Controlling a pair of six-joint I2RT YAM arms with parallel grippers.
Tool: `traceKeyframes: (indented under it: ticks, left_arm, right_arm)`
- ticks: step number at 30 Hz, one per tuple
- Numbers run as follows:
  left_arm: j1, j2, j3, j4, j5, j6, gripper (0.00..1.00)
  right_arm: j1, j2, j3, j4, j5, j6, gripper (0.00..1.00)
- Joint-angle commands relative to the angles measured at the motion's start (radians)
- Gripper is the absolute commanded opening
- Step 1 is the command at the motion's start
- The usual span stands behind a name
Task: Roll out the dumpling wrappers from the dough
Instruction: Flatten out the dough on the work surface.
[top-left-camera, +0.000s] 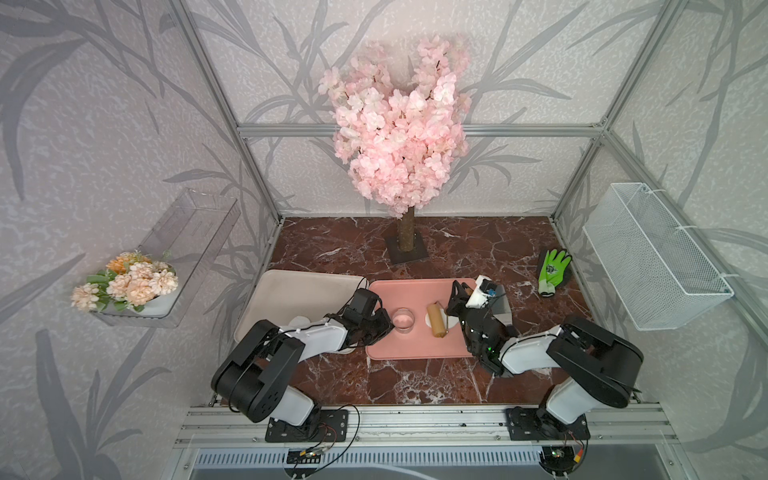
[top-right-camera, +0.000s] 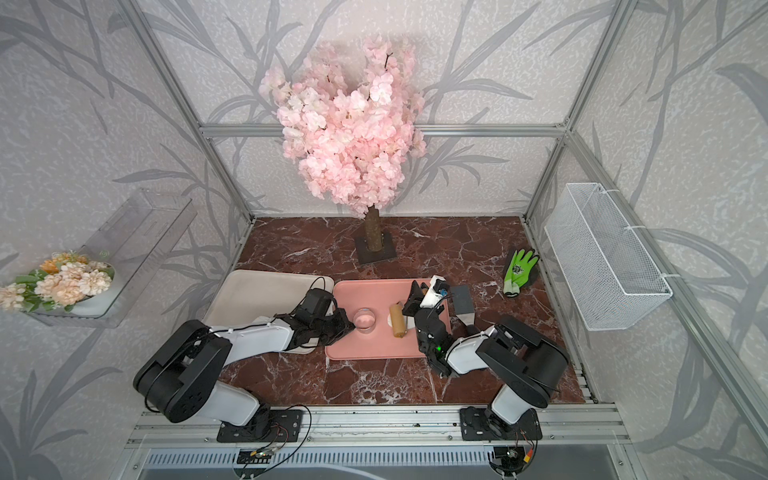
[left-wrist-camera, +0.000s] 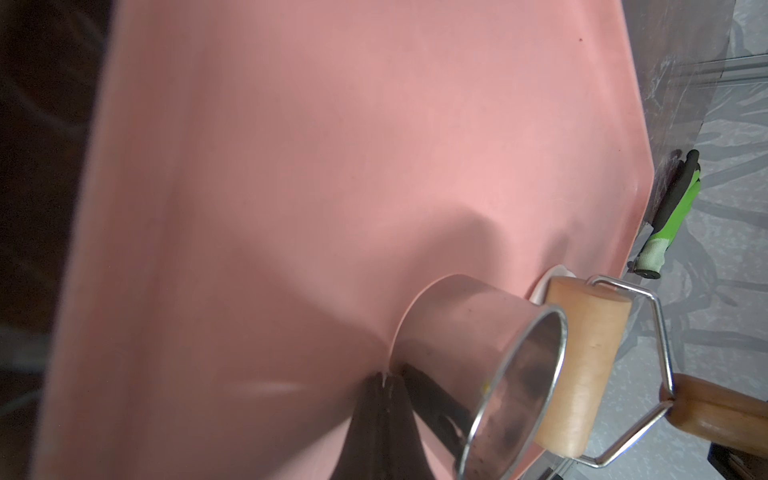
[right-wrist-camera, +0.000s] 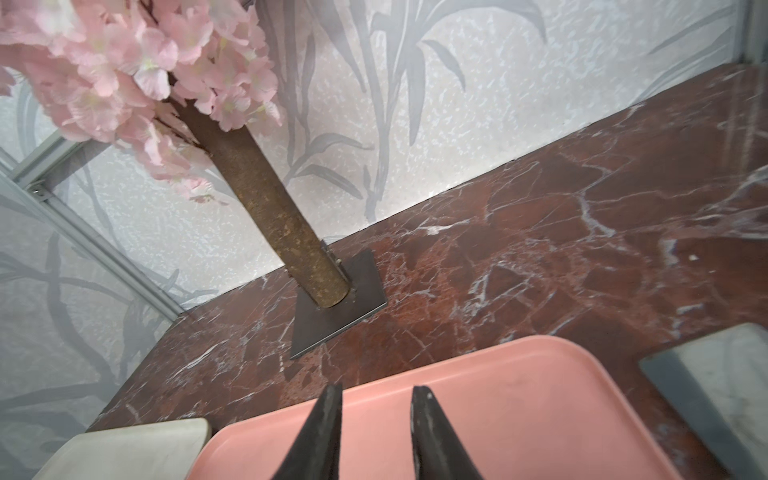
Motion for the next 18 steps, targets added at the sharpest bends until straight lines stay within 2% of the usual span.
traceKeyframes:
  ticks: [1, 9, 18]
  left_arm:
    - [0.013, 0.053, -0.07, -0.218, -0.082, 0.021, 0.0]
    - [0.014, 0.053, -0.068, -0.224, -0.083, 0.021, 0.0]
    - [0.016, 0.056, -0.07, -0.218, -0.078, 0.02, 0.0]
  right_arm:
    - [-0.025, 0.014, -0.084, -0.333, 0.074, -0.163, 0.0]
    - [-0.029, 0.018, -0.116, -0.305, 0.137, -0.209, 0.0]
    - [-0.043, -0.036, -0.083, -0.414, 0.172, -0.179, 0.0]
